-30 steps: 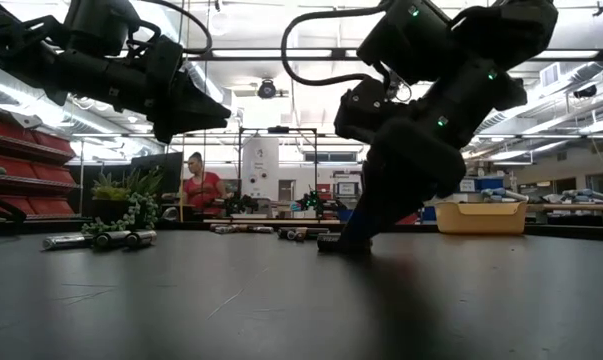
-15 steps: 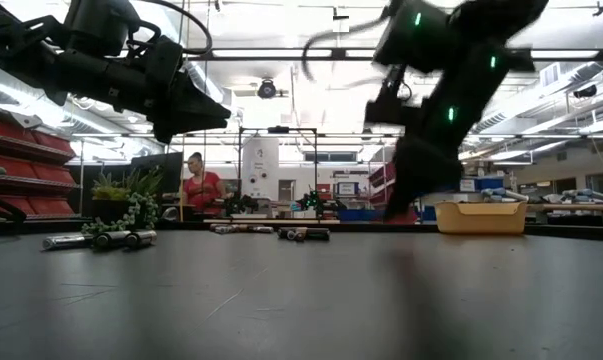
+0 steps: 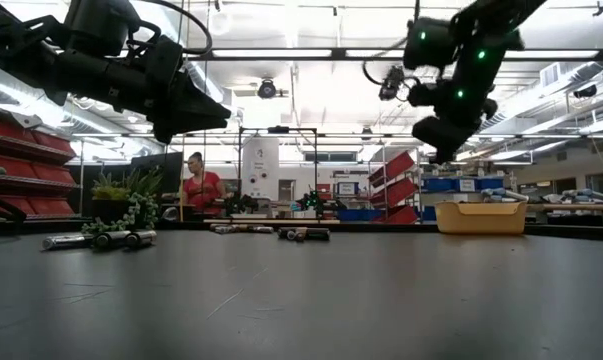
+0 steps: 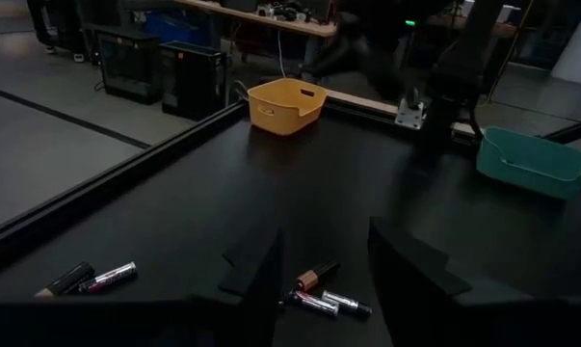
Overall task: Sort batteries
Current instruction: Put the black battery into the yellow bin
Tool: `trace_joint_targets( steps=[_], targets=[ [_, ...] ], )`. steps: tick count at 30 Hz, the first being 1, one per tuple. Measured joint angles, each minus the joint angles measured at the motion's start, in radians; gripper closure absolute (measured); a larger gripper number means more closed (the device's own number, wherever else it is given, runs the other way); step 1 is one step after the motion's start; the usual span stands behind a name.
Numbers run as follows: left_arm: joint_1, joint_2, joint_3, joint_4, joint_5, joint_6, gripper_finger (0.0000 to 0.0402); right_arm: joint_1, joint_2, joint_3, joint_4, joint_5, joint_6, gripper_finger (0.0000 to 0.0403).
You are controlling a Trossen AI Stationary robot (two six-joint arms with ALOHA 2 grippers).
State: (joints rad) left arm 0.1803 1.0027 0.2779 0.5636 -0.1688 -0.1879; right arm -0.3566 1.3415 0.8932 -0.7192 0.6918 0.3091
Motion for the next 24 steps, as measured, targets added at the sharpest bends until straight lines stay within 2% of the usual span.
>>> trace_joint_targets(
  steps=[6, 12, 17, 24],
  targets=[
    [0.0, 0.0, 0.0, 0.0, 0.0, 0.0, 0.0245, -0.196, 0.022, 0.0, 0.048, -0.011, -0.112, 0.0323],
    [0.0, 0.0, 0.0, -0.006, 0.0, 0.0, 0.0245, -0.305, 0.081, 0.0, 0.08, -0.16, -0.152, 0.0318],
    [0.0, 0.0, 0.0, -0.006, 0.0, 0.0, 0.0245, -0.325, 0.092, 0.0, 0.068, -0.172, -0.165, 0.0294],
    [0.0, 0.0, 0.0, -0.006, 0.0, 0.0, 0.0245, -0.263, 0.031, 0.042, 0.08, -0.197, -0.18, 0.0269]
  ],
)
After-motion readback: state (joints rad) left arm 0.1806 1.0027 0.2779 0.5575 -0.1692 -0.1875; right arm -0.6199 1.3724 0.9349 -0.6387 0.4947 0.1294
